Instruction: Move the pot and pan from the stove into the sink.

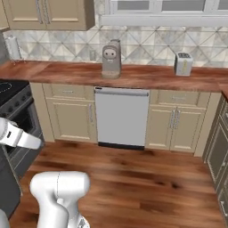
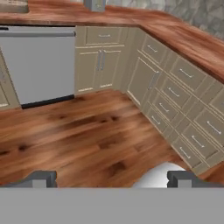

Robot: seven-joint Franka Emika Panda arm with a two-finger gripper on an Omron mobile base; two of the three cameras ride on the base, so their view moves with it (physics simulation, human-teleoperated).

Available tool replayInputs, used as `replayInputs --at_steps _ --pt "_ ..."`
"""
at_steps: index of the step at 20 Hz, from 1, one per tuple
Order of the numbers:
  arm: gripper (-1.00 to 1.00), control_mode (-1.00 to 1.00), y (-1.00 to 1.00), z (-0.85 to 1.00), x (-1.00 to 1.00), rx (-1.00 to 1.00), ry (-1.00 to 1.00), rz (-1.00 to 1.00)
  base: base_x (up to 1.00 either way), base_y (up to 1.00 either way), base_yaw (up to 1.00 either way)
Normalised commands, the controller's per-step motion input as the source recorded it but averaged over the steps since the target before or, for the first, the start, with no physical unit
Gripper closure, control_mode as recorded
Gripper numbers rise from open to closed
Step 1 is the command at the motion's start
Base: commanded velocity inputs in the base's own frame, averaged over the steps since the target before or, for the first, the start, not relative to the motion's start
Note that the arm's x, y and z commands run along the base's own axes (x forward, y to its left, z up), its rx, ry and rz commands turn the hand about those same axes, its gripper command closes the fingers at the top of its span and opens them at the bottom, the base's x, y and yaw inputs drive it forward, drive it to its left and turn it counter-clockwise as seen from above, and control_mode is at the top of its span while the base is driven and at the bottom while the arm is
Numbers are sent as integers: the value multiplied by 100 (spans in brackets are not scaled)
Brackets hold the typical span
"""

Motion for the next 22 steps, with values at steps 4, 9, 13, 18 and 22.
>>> replayInputs --at_steps 4,9,13,18,22 --pt "-100 100 0 0 0 0 0 0 97 14 -2" --pt "-100 100 0 0 0 0 0 0 99 14 -3" --pt "-100 100 0 0 0 0 0 0 100 16 -3" --pt "-100 100 0 0 0 0 0 0 100 15 -3" --pt "-100 100 0 0 0 0 0 0 96 17 -3"
